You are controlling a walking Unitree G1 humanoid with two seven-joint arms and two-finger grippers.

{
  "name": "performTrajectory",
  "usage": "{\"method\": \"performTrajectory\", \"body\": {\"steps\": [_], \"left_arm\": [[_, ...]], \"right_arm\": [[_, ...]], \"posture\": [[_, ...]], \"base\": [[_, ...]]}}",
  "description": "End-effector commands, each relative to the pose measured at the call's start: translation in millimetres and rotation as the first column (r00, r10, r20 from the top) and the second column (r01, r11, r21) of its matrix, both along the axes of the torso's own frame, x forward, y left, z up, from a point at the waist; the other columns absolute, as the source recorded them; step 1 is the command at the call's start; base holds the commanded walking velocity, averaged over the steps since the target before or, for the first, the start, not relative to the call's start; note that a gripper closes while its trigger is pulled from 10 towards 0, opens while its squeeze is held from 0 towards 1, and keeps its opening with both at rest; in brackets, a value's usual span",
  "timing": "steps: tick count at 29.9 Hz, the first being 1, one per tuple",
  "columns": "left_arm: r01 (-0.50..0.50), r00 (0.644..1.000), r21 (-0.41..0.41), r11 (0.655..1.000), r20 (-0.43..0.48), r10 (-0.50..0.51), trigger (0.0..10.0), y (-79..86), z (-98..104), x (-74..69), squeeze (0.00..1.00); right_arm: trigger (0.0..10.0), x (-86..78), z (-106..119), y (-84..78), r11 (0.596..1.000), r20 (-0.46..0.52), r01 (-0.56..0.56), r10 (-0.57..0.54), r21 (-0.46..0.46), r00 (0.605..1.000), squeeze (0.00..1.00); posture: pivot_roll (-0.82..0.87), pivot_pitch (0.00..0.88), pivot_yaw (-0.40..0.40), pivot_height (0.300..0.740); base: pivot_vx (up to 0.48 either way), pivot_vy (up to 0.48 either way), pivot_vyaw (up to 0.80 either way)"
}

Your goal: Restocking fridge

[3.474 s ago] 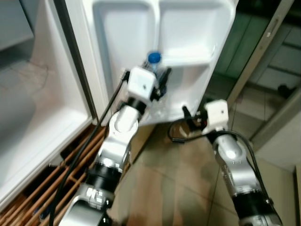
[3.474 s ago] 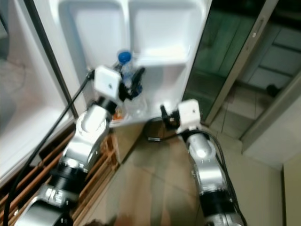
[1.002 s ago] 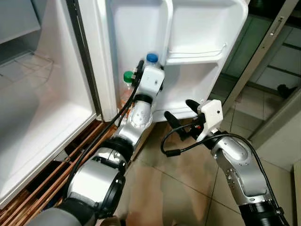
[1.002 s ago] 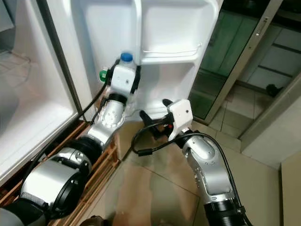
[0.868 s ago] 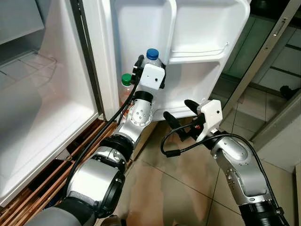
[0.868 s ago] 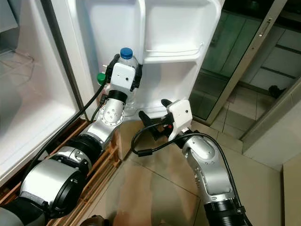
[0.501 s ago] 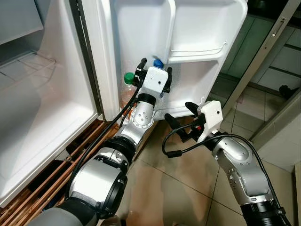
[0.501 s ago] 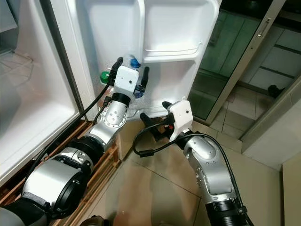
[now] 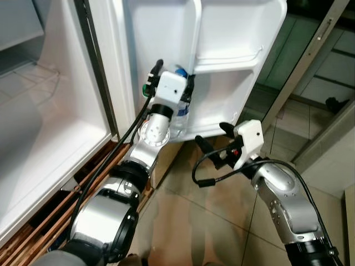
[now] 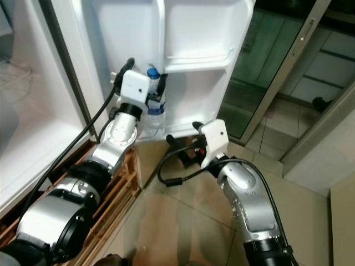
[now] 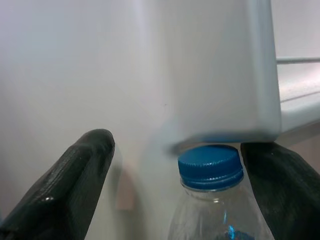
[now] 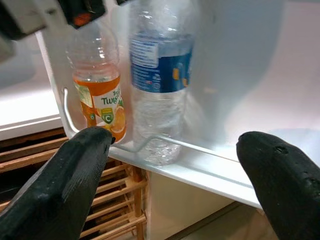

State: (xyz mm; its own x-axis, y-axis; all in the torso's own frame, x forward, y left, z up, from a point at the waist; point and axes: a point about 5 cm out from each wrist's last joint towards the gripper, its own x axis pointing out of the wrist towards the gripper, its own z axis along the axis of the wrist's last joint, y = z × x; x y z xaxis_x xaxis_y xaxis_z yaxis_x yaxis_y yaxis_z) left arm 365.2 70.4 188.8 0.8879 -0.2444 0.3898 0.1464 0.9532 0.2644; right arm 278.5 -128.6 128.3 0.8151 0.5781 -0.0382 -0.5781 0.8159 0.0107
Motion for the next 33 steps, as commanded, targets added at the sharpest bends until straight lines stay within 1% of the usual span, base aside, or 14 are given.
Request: {"method": "performTrajectory", "body": {"steps": [1,3,4,5,7,8,11,13,18,23,28,30,32,33], "left_arm": [[0.027,0.996,-0.060,0.998,0.084,-0.022,10.0,2.4,27.2,-4.0,0.00],[0.046,0.996,-0.066,0.997,0.076,-0.041,10.0,1.8,27.6,-7.9,0.00],[0.138,0.990,-0.084,0.987,0.038,-0.135,10.0,-3.8,27.1,-20.2,0.00],[0.138,0.990,-0.084,0.987,0.038,-0.135,10.0,-3.8,27.1,-20.2,0.00],[0.236,0.971,-0.098,0.967,0.002,-0.237,10.0,-6.6,28.0,-36.8,0.00],[0.236,0.971,-0.098,0.967,0.002,-0.237,10.0,-6.6,28.0,-36.8,0.00],[0.350,0.936,-0.108,0.930,0.013,-0.351,10.0,-3.8,33.9,-57.5,0.00],[0.384,0.923,-0.075,0.920,0.016,-0.384,10.0,5.1,39.0,-70.9,0.00],[0.389,0.921,-0.086,0.917,0.006,-0.390,10.0,13.4,44.6,-75.0,0.00],[0.517,0.856,-0.053,0.854,0.011,-0.518,10.0,10.3,60.6,-93.8,0.00],[0.596,0.797,-0.050,0.801,-0.083,-0.598,10.0,18.7,57.5,-97.9,0.00],[0.654,0.745,-0.057,0.754,-0.126,-0.655,10.0,21.5,58.1,-101.5,0.00],[0.664,0.735,-0.059,0.745,-0.130,-0.666,10.0,23.1,59.0,-102.3,0.00],[0.680,0.717,-0.077,0.729,-0.139,-0.683,10.0,26.9,61.4,-103.0,0.00]], "right_arm": [[10.0,-0.6,3.8,-2.5,1.000,0.009,0.007,-0.007,0.002,1.000,0.00],[10.0,-0.8,3.3,-2.6,1.000,0.007,0.007,-0.007,0.002,1.000,0.00],[10.0,-0.8,2.3,-2.5,1.000,0.003,0.003,-0.003,0.000,1.000,0.00],[10.0,-0.8,2.3,-2.5,1.000,0.003,0.003,-0.003,0.000,1.000,0.00],[10.0,0.1,1.7,-2.1,1.000,0.003,0.000,0.000,-0.001,1.000,0.00],[10.0,0.1,1.7,-2.1,1.000,0.003,0.000,0.000,-0.001,1.000,0.00],[10.0,1.3,1.9,-2.5,1.000,0.005,0.000,0.000,-0.002,1.000,0.00],[10.0,2.1,0.7,-5.1,1.000,0.003,0.005,-0.005,-0.004,1.000,0.00],[10.0,2.5,-0.4,-5.4,1.000,0.002,0.007,-0.007,-0.007,1.000,0.00],[10.0,3.1,-1.2,-5.8,1.000,0.004,0.007,-0.007,-0.010,1.000,0.00],[10.0,2.7,-2.7,-9.3,1.000,0.003,0.012,-0.012,-0.023,1.000,0.00],[10.0,2.6,-3.9,-9.2,0.999,0.004,0.014,-0.013,-0.031,1.000,0.00],[10.0,2.5,-4.6,-9.2,0.999,0.003,0.015,-0.015,-0.035,1.000,0.00],[10.0,2.5,-6.1,-9.7,0.999,0.000,0.018,-0.018,-0.038,1.000,0.00]], "posture": [[-0.12,0.000,-0.043,0.740],[-0.12,0.000,-0.043,0.740],[-0.10,0.000,-0.048,0.740],[-0.10,0.000,-0.048,0.740],[-0.10,0.000,-0.049,0.740],[-0.10,0.000,-0.049,0.740],[-0.09,0.000,-0.047,0.740],[-0.08,0.000,-0.046,0.740],[-0.08,0.000,-0.044,0.740],[-0.07,0.000,-0.043,0.740],[-0.07,0.000,-0.042,0.740],[-0.08,0.000,-0.043,0.740],[-0.08,0.000,-0.043,0.740],[-0.08,0.000,-0.043,0.740]], "base": [[0.000,0.000,0.00],[0.000,0.000,0.00],[0.000,0.000,0.00],[0.000,0.000,0.00],[0.000,0.000,0.00],[0.000,0.000,0.00],[0.000,0.000,0.00],[0.000,0.000,0.00],[0.000,0.000,0.00],[0.000,0.000,0.00],[0.000,0.000,0.00],[0.000,0.000,0.00],[0.000,0.000,0.00],[0.000,0.000,0.00]]}}
